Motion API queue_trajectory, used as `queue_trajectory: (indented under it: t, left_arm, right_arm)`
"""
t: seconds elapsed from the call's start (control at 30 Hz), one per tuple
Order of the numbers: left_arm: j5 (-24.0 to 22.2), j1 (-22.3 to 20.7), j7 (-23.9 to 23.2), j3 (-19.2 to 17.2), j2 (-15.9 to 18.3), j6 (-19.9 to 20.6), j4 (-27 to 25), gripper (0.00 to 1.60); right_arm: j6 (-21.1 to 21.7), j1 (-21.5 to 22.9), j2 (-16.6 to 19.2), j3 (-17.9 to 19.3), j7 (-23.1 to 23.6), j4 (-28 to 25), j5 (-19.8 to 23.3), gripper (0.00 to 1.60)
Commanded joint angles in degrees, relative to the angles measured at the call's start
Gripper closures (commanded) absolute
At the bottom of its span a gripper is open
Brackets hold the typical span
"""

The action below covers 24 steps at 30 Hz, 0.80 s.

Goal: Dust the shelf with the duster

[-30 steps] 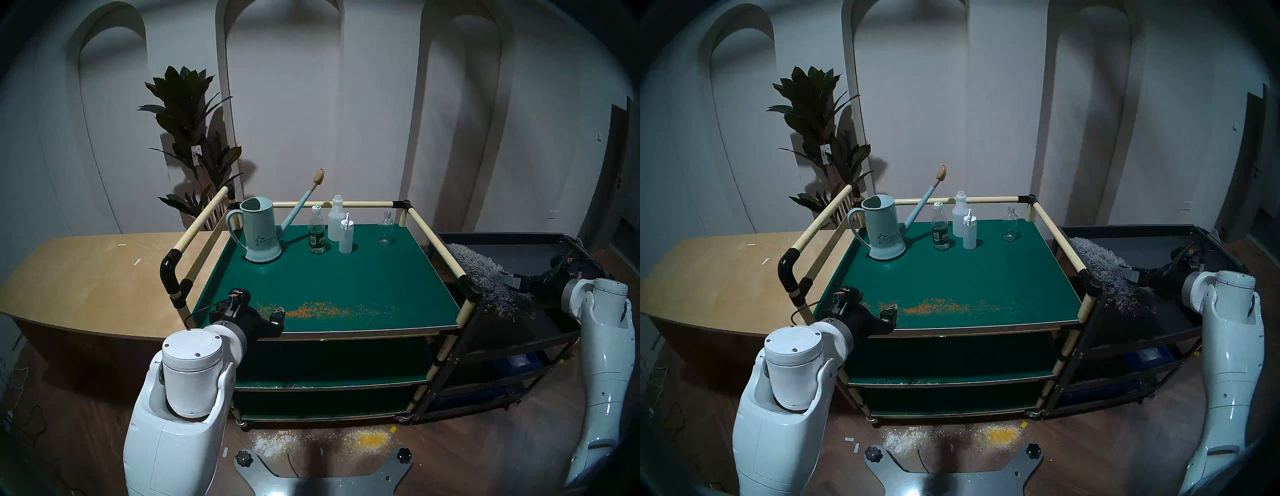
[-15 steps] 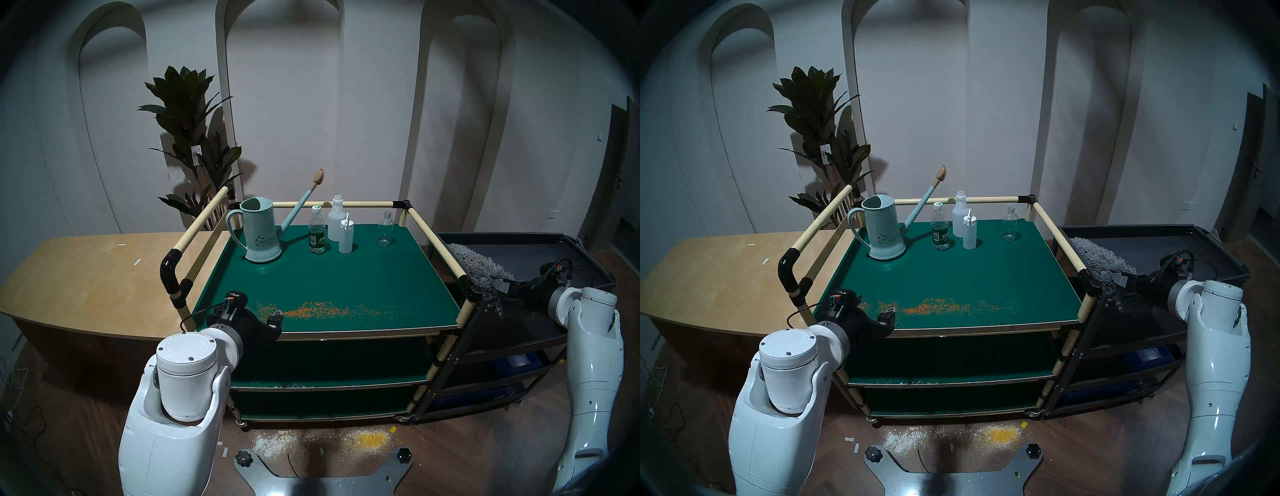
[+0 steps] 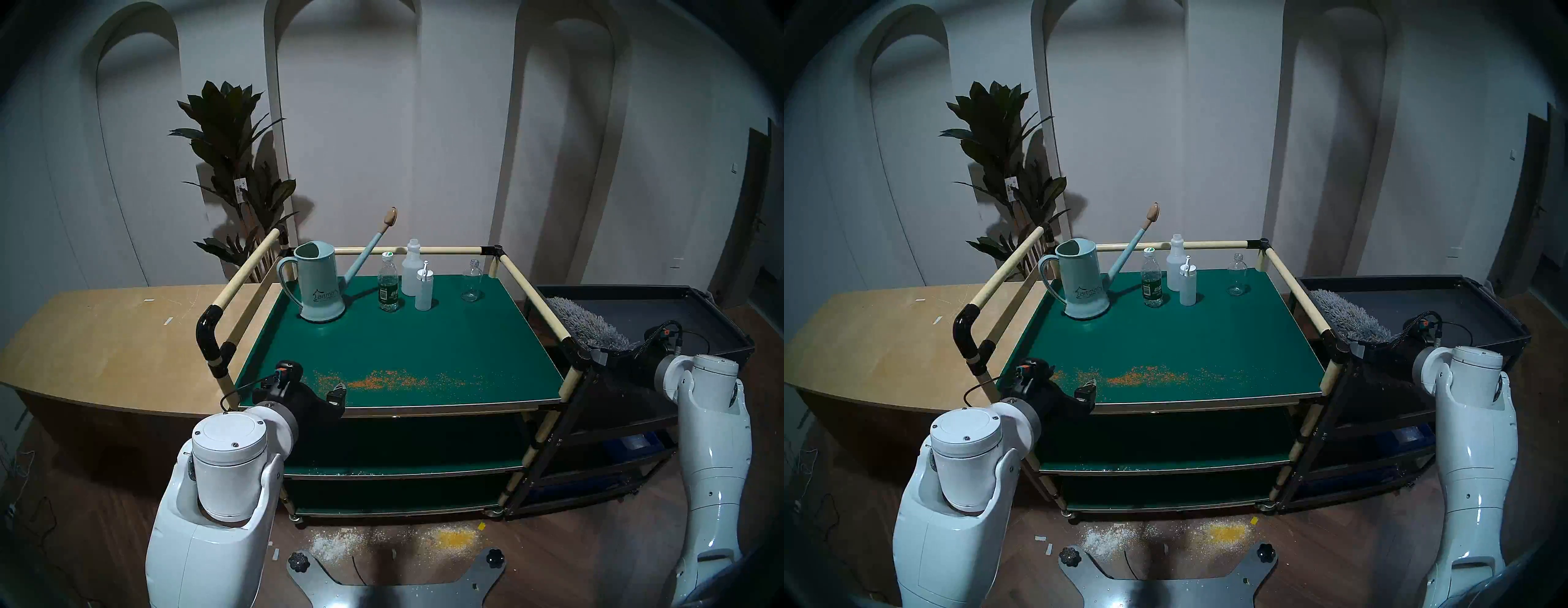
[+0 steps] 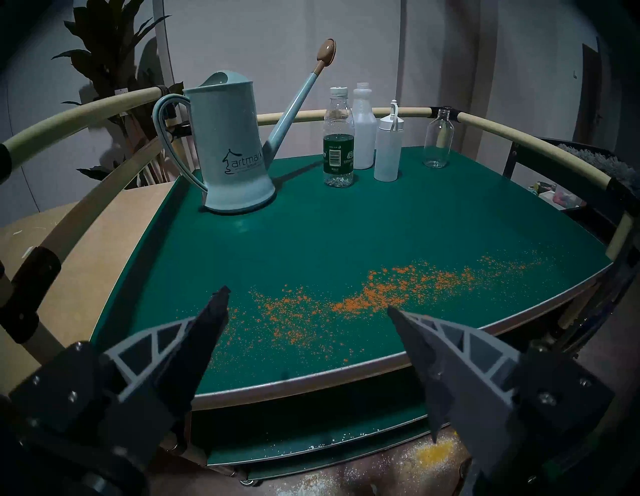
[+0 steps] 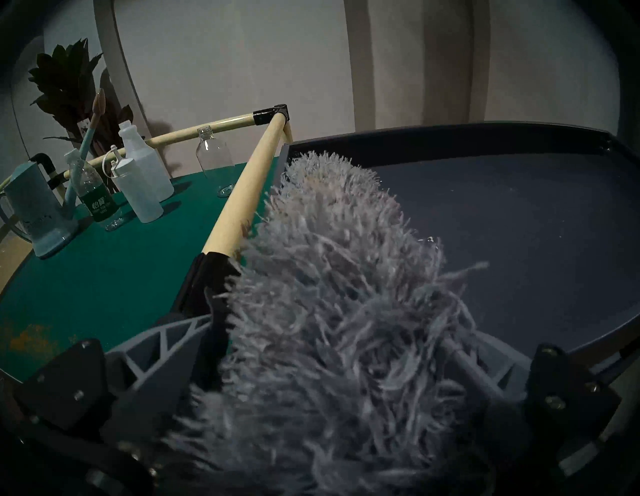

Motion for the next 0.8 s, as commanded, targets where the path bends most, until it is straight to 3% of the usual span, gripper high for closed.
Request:
queue_trajectory:
  t: [0.0,0.37,0.4,0.47,0.5,0.6,0.67,0.7,0.77]
  left_arm:
    - [-0.1,-0.3,0.3,-0.2,-0.4,-0.4,-1.0,0.00]
    - [-0.7,-1.3,0.5,-0.4,-0.4,-0.4,0.2,0.00]
    - [-0.8,-1.4,0.4,-0.4,-0.3,-0.4,0.3,0.00]
    - [-0.9,-1.5,0.4,-0.4,-0.3,-0.4,0.5,0.00]
    - [-1.0,-1.5,0.4,-0.5,-0.3,-0.4,0.6,0.00]
    - [-1.1,-1.6,0.4,-0.5,-0.3,-0.3,0.7,0.00]
    - [-1.2,-1.7,0.4,-0.6,-0.4,-0.3,0.8,0.00]
    - [-1.2,-1.7,0.4,-0.6,-0.4,-0.3,0.9,0.00]
    - [-1.3,-1.8,0.4,-0.6,-0.3,-0.5,1.1,0.00]
  right_arm:
    - [1.1,1.5,0.4,-1.2,-1.1,-0.3,-0.9,0.00]
    - [8.3,3.8,1.5,-3.2,-2.6,-0.3,-1.9,0.01]
    - [8.9,4.0,1.5,-3.4,-2.6,-0.1,-1.9,0.08]
    - [9.0,4.1,1.5,-3.5,-2.7,0.0,-2.0,0.51]
    - [9.2,4.2,1.6,-3.6,-2.7,0.1,-2.0,0.82]
    - [9.9,4.3,1.8,-3.7,-2.6,0.0,-2.1,0.95]
    - [9.9,4.3,1.9,-3.7,-2.5,-0.3,-2.0,1.14]
    - [9.9,4.3,1.9,-3.7,-2.5,-0.5,-2.0,1.14]
    - [9.9,4.3,2.0,-3.7,-2.6,-0.6,-1.9,1.36]
